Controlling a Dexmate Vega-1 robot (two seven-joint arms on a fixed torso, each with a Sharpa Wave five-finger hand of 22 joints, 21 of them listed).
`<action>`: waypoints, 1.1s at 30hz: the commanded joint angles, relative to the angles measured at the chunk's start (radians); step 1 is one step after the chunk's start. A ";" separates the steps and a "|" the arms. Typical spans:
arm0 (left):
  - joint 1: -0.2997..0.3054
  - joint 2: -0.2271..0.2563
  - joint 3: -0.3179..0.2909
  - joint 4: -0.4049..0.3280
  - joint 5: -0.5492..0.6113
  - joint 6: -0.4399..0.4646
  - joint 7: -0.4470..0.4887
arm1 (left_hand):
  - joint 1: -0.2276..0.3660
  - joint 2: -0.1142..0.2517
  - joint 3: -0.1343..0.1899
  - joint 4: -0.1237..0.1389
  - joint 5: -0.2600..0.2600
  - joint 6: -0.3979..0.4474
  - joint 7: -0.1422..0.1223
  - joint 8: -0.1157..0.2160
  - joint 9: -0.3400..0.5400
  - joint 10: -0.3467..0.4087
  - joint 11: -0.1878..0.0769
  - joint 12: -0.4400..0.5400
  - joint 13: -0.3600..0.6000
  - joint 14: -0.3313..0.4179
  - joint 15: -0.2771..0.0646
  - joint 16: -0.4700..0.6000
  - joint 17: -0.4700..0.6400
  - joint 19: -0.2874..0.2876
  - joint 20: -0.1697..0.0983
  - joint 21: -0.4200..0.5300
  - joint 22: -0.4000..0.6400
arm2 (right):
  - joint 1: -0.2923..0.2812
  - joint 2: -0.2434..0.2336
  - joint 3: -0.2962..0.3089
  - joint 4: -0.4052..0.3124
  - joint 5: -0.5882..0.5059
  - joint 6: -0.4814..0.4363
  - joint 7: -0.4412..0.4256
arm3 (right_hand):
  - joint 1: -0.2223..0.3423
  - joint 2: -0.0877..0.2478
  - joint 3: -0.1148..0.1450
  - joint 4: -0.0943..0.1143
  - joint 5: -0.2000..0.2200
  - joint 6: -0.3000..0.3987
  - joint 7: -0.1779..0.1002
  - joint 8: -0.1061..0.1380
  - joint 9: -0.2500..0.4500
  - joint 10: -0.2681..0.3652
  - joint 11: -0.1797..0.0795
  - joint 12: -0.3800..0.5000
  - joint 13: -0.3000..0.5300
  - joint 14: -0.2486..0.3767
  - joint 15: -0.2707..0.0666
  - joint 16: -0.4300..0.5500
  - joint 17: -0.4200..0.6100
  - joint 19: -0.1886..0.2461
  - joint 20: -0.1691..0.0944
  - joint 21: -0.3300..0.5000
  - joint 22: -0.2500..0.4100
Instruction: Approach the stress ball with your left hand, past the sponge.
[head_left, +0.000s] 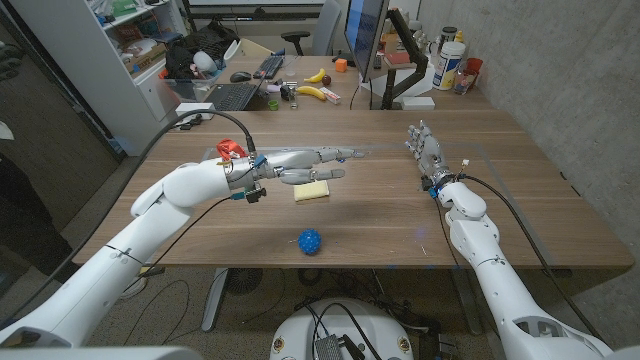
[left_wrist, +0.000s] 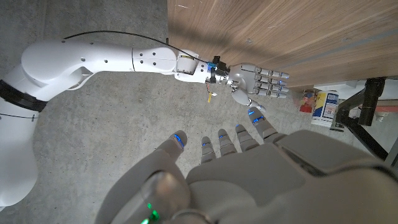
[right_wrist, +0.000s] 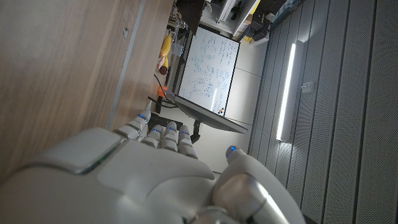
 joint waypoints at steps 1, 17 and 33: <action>0.010 0.010 -0.001 -0.005 0.008 0.008 -0.002 | 0.013 0.017 0.008 0.006 -0.006 -0.009 -0.001 0.002 0.003 -0.011 0.000 -0.001 0.002 -0.011 -0.040 -0.002 0.003 -0.054 0.009 -0.003 0.002 | -0.001 0.001 -0.001 0.004 -0.001 0.000 -0.002 | -0.003 0.073 -0.002 0.003 0.005 0.004 -0.005 0.003 0.003 -0.001 -0.007 0.001 0.005 -0.010 0.002 0.004 0.004 0.005 -0.038 -0.002 0.003; 0.021 0.024 0.008 -0.014 0.011 0.032 -0.016 | 0.025 0.030 0.024 0.009 -0.007 -0.014 -0.003 0.001 0.003 -0.017 -0.001 0.000 0.002 -0.018 -0.040 -0.003 0.003 -0.062 0.010 -0.006 0.003 | 0.004 0.004 -0.006 0.015 0.000 0.004 0.000 | -0.003 0.074 -0.002 0.003 0.005 0.003 -0.005 0.003 0.003 -0.002 -0.007 0.001 0.005 -0.010 0.002 0.004 0.004 0.006 -0.036 -0.003 0.003; 0.031 0.042 0.006 -0.030 0.023 0.051 -0.022 | 0.029 0.029 0.030 0.015 -0.011 -0.025 -0.003 -0.001 0.003 -0.030 0.000 -0.002 0.002 -0.033 -0.039 -0.004 0.005 -0.079 0.011 -0.010 0.006 | 0.001 0.002 -0.008 0.012 0.000 0.003 -0.001 | -0.002 0.074 -0.002 0.003 0.005 0.003 -0.005 0.003 0.003 -0.002 -0.008 0.001 0.005 -0.010 0.002 0.004 0.004 0.007 -0.037 -0.003 0.004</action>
